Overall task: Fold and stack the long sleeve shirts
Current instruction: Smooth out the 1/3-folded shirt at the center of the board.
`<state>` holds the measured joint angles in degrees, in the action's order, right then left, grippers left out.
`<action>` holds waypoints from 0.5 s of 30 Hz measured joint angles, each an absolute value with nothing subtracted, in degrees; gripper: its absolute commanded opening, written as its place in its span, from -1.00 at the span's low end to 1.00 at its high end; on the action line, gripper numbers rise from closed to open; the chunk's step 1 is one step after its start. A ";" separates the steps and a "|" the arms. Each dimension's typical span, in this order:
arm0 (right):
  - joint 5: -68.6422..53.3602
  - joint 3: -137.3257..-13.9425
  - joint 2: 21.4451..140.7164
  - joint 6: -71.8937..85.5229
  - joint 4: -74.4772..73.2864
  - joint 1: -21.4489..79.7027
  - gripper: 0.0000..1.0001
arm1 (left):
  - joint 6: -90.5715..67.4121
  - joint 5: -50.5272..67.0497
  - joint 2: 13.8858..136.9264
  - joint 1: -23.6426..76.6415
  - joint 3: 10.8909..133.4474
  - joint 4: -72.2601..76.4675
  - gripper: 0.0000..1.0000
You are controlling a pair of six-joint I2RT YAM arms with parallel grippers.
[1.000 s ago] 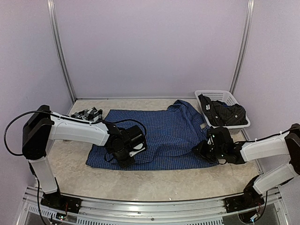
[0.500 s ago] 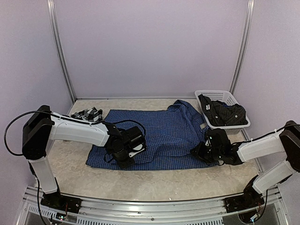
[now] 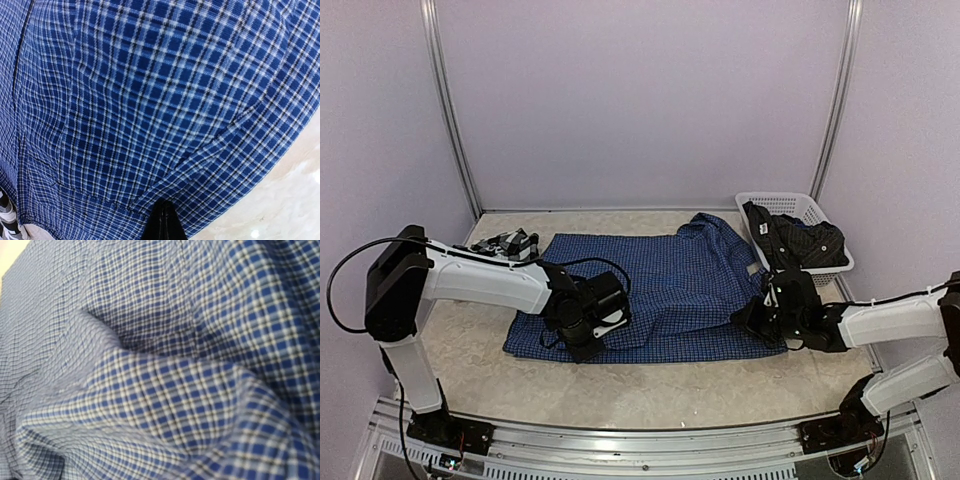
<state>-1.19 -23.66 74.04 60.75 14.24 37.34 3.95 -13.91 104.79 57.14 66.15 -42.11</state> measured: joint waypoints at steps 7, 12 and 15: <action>-1.21 -23.73 70.96 59.11 9.41 37.34 -1.00 | 3.57 -15.09 103.70 56.27 66.13 -42.78 -0.74; -1.26 -24.05 69.38 58.02 6.33 37.34 -1.00 | 2.96 -16.47 103.07 55.61 66.02 -42.83 -0.44; -1.39 -24.29 68.34 57.82 4.93 37.34 -1.00 | 3.05 -16.80 103.07 55.57 65.69 -42.83 -0.38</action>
